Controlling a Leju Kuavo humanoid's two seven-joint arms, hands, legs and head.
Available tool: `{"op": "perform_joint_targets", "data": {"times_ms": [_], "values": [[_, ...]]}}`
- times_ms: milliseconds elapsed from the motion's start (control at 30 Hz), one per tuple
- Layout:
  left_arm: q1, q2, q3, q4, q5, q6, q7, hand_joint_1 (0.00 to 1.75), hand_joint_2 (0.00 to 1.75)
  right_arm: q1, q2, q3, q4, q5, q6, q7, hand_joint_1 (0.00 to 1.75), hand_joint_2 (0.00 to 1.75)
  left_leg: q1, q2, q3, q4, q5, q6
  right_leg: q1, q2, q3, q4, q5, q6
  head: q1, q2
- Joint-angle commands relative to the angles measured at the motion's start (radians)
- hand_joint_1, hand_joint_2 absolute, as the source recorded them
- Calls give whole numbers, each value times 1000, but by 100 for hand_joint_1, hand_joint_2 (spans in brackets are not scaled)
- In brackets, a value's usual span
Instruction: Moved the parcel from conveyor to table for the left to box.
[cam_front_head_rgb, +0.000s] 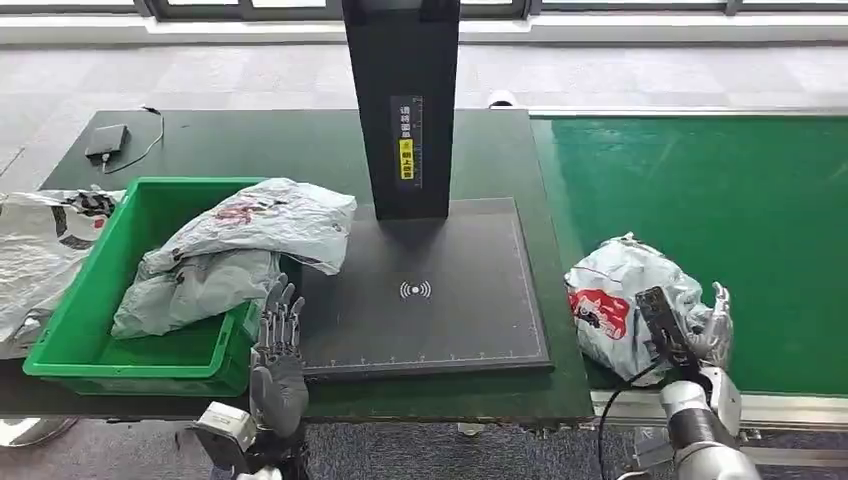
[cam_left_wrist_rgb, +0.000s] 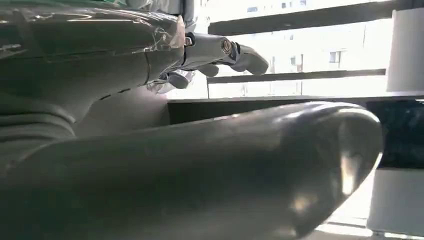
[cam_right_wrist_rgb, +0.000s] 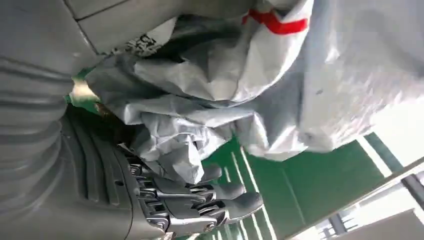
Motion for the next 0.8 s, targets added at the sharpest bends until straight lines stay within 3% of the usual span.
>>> {"op": "perform_joint_targets", "data": {"times_ms": [33,200,233,267,433,600,800], "values": [[-75,52,-45,104,6,-18,11,0,0,2,56,139,101,61,219,163,0,175,0,1,3,-3,1,0,1,1,3,-3,1,-1,0,0],[-74,56,-42,108,9,-20,11,0,0,25,57,149,95,66,236,177,0,175,0,0,3,-2,1,0,1,0,3,-3,1,-1,0,0],[-72,57,-43,105,9,-21,11,0,0,21,53,162,106,79,258,199,38,175,1,0,3,-3,1,0,1,0,4,-4,1,-1,0,0],[-72,57,-43,105,9,-21,11,0,0,22,52,163,106,80,261,200,175,175,0,0,4,-4,1,0,0,1,4,-4,1,-1,0,0],[-65,64,-48,120,16,-22,18,0,0,67,49,179,98,78,358,225,175,175,1,0,5,-4,1,0,1,1,5,-4,1,-1,0,0],[-26,69,-46,81,22,23,13,0,0,79,60,176,80,56,289,158,175,175,2,7,12,-1,-3,-3,4,7,10,-4,0,-1,0,0],[-23,70,-48,75,22,25,13,0,0,75,60,177,80,56,291,160,175,175,2,8,15,-2,-3,-3,5,8,13,-4,0,-2,0,0]]}}
